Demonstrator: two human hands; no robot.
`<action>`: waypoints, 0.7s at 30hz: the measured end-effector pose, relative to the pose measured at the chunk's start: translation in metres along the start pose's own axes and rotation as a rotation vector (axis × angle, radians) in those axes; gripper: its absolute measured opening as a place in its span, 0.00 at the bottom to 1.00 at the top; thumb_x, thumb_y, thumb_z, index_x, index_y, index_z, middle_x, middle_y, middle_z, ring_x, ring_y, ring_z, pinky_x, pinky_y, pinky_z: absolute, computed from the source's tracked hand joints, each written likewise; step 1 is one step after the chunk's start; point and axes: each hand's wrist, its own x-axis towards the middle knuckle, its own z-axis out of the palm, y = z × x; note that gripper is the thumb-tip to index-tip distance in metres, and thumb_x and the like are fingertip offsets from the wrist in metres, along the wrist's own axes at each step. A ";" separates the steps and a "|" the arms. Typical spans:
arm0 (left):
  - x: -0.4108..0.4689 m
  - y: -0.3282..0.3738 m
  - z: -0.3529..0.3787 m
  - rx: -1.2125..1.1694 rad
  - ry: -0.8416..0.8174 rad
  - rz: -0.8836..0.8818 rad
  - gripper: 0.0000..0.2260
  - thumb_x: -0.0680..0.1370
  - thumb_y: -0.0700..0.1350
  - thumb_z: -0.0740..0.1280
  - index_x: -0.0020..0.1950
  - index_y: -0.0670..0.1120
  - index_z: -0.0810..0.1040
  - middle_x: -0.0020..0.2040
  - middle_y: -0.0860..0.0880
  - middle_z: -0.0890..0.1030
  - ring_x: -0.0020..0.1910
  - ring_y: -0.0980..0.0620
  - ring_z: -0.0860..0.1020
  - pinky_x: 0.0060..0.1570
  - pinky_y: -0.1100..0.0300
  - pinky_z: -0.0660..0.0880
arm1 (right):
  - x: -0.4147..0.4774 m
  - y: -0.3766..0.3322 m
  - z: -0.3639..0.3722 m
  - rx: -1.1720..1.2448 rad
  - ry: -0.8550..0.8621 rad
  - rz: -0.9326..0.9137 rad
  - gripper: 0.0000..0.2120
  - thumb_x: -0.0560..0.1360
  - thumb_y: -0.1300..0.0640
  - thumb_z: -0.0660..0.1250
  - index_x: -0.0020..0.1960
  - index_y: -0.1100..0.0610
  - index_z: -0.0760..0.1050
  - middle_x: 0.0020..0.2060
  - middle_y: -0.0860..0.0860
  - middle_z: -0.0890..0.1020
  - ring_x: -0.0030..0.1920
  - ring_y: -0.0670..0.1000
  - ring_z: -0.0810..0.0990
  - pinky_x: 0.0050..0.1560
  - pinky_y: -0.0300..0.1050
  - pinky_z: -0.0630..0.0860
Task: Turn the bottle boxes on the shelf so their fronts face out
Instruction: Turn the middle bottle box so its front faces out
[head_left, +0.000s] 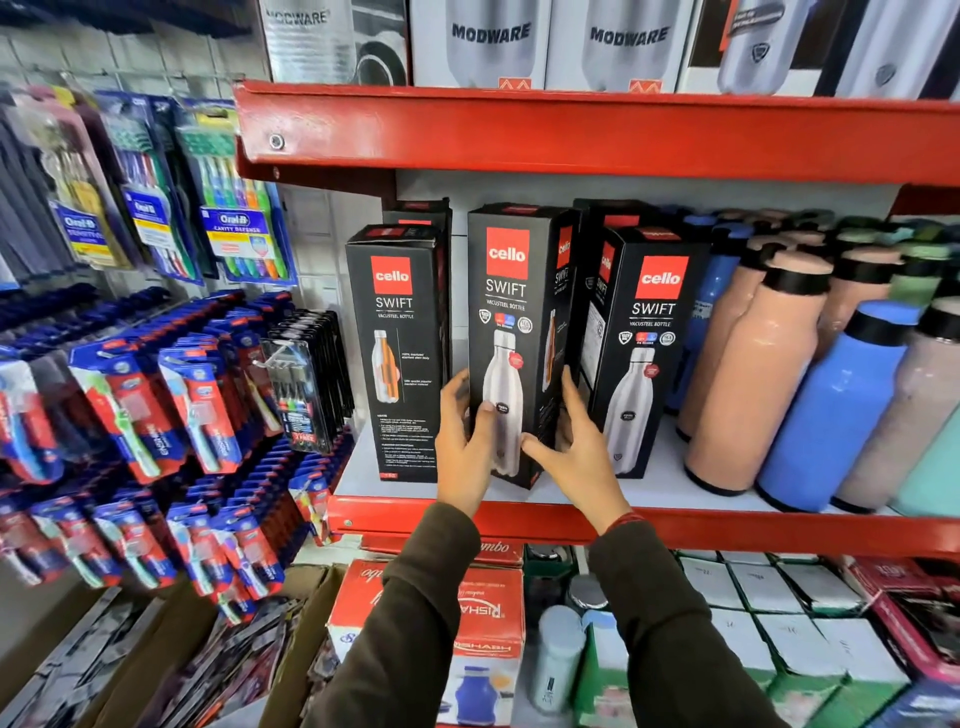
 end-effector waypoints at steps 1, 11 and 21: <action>0.000 0.000 0.000 0.005 0.006 0.018 0.19 0.82 0.42 0.62 0.72 0.52 0.67 0.68 0.51 0.75 0.66 0.66 0.74 0.70 0.58 0.69 | 0.001 0.000 0.000 -0.009 0.000 0.000 0.43 0.74 0.61 0.72 0.80 0.45 0.51 0.76 0.47 0.66 0.76 0.44 0.65 0.76 0.50 0.64; 0.002 -0.008 0.009 0.208 0.085 0.047 0.21 0.81 0.38 0.62 0.74 0.46 0.69 0.67 0.54 0.71 0.70 0.54 0.71 0.74 0.50 0.68 | 0.009 0.006 0.004 -0.163 0.036 0.025 0.31 0.78 0.64 0.65 0.78 0.55 0.59 0.72 0.55 0.72 0.72 0.49 0.70 0.69 0.33 0.67; 0.001 -0.018 0.012 0.382 0.093 0.054 0.22 0.80 0.34 0.61 0.75 0.42 0.67 0.72 0.43 0.72 0.68 0.56 0.68 0.61 0.85 0.58 | 0.012 0.017 0.012 -0.237 0.062 0.046 0.30 0.79 0.65 0.62 0.78 0.55 0.58 0.71 0.57 0.73 0.72 0.55 0.71 0.73 0.47 0.67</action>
